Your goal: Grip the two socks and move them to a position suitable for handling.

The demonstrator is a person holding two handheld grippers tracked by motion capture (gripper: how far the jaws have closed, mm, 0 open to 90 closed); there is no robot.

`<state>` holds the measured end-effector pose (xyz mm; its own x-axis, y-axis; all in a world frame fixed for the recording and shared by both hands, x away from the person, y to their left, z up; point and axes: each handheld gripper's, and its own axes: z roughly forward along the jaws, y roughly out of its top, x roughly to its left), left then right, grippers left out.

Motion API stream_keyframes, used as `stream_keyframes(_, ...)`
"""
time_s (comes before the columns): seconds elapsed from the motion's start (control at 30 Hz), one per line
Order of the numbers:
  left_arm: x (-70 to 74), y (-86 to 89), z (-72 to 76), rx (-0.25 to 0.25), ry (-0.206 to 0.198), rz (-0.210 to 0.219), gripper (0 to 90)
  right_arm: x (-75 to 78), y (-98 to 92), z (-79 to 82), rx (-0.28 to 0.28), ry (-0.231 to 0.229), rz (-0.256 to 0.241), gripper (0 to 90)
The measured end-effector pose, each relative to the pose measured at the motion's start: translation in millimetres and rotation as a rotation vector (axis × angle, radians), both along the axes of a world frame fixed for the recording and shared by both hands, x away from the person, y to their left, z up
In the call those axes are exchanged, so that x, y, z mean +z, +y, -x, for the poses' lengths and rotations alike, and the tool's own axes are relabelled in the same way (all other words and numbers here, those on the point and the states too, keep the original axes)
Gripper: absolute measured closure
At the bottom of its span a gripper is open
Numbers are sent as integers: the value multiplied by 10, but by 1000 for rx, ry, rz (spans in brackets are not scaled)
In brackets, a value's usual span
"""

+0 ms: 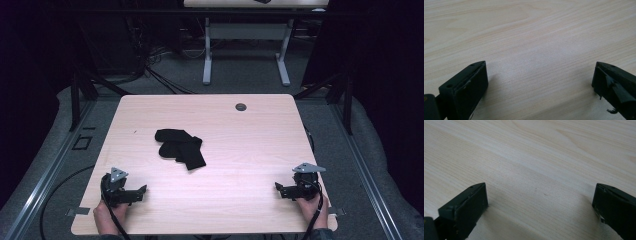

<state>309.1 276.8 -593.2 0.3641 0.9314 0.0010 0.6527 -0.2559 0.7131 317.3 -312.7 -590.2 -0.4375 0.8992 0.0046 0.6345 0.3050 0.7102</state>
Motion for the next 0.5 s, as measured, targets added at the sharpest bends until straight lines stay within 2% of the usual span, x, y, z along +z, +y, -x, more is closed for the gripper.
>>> stream_keyframes(0.5,1,0,-1,0,0,0,3,1,1,-1,-2,0,1,0)
